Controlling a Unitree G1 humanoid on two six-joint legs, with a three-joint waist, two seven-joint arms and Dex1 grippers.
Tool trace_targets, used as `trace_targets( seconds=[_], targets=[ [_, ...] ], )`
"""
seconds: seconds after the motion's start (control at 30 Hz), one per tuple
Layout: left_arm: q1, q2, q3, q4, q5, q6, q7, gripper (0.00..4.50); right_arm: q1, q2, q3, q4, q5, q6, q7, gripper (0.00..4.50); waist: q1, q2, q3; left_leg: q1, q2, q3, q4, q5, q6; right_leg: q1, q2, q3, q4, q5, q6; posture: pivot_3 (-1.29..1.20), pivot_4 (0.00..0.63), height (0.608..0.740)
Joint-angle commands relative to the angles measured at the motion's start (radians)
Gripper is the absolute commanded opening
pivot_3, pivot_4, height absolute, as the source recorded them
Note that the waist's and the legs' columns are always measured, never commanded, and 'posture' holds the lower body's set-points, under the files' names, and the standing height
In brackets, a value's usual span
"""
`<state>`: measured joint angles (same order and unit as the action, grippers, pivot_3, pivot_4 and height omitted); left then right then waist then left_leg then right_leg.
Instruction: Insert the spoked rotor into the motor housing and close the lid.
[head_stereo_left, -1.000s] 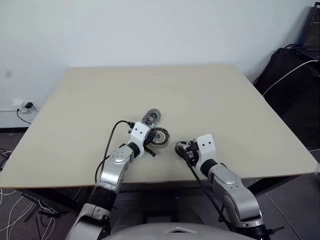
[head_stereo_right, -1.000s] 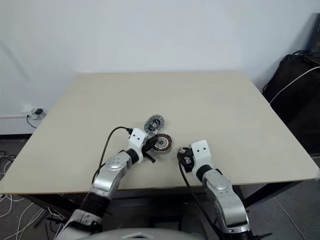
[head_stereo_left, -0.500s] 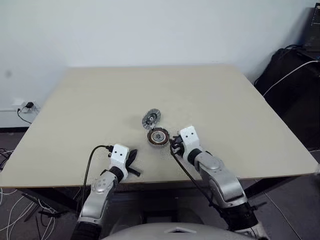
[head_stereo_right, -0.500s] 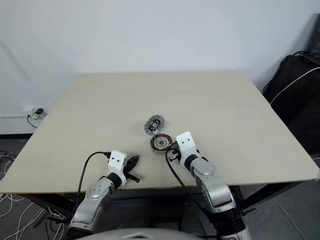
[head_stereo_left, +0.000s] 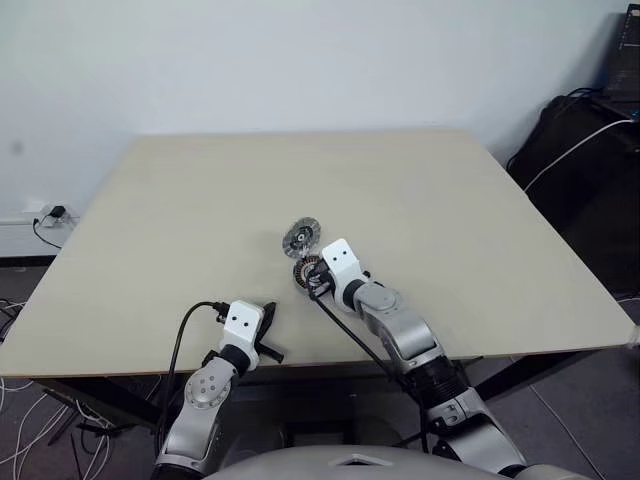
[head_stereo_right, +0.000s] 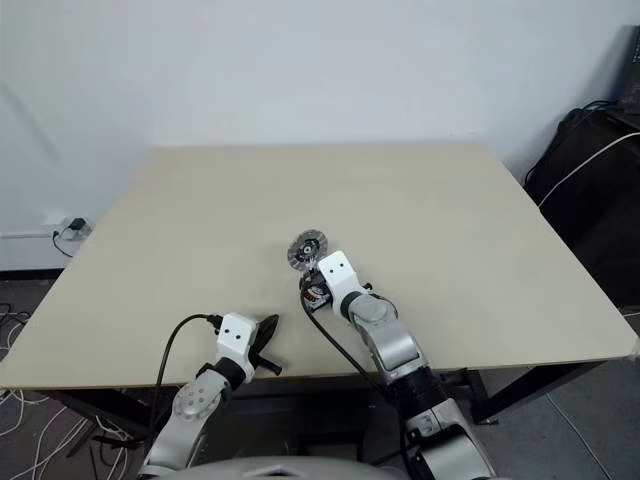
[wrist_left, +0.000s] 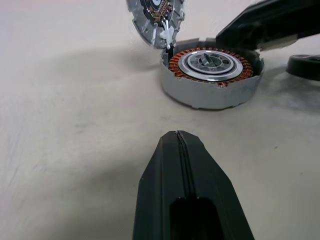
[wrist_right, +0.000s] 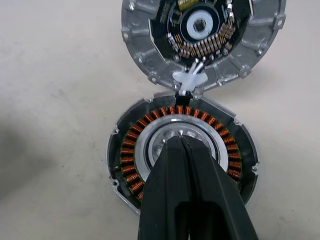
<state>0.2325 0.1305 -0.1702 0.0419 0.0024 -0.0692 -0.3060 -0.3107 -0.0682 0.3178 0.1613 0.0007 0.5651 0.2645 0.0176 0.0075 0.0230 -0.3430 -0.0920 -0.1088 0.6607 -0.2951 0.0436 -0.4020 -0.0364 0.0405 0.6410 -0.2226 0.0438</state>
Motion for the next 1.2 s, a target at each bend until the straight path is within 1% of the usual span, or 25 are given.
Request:
trace_targets(
  seconds=[0.03,0.4,0.93,1.2],
  targets=[
    [-0.01,-0.003,-0.008,0.006,0.004,-0.036,0.001,0.0,-0.043,0.015,0.0,0.017,-0.012,-0.035,0.01,0.02,-0.003,0.0,0.0,0.0,0.0,0.0,0.0,0.0,0.0,0.0,0.0,0.0,0.0,0.0,0.0,0.0,0.0,0.74],
    [-0.034,-0.007,-0.01,0.033,0.003,-0.054,-0.002,0.0,-0.096,0.038,-0.011,0.118,-0.036,-0.081,0.023,0.02,-0.005,0.001,0.0,0.0,0.0,0.0,0.0,0.001,-0.001,-0.001,0.0,-0.001,0.002,0.0,0.0,0.0,0.0,0.74],
    [-0.022,-0.016,-0.006,0.013,-0.007,-0.047,0.001,0.0,-0.156,0.06,-0.016,0.248,-0.04,-0.146,0.043,0.02,-0.007,0.002,-0.001,0.0,0.0,0.0,0.0,0.001,-0.001,-0.002,0.0,0.0,0.002,0.0,-0.001,0.0,0.0,0.74],
    [-0.021,-0.015,-0.01,0.001,-0.007,-0.034,-0.001,0.0,-0.193,0.076,-0.031,0.344,-0.041,-0.197,0.035,0.02,-0.009,0.003,-0.002,0.0,0.0,0.0,0.0,0.001,-0.001,-0.002,0.0,0.0,0.003,0.0,-0.001,0.0,0.0,0.74]
  ],
)
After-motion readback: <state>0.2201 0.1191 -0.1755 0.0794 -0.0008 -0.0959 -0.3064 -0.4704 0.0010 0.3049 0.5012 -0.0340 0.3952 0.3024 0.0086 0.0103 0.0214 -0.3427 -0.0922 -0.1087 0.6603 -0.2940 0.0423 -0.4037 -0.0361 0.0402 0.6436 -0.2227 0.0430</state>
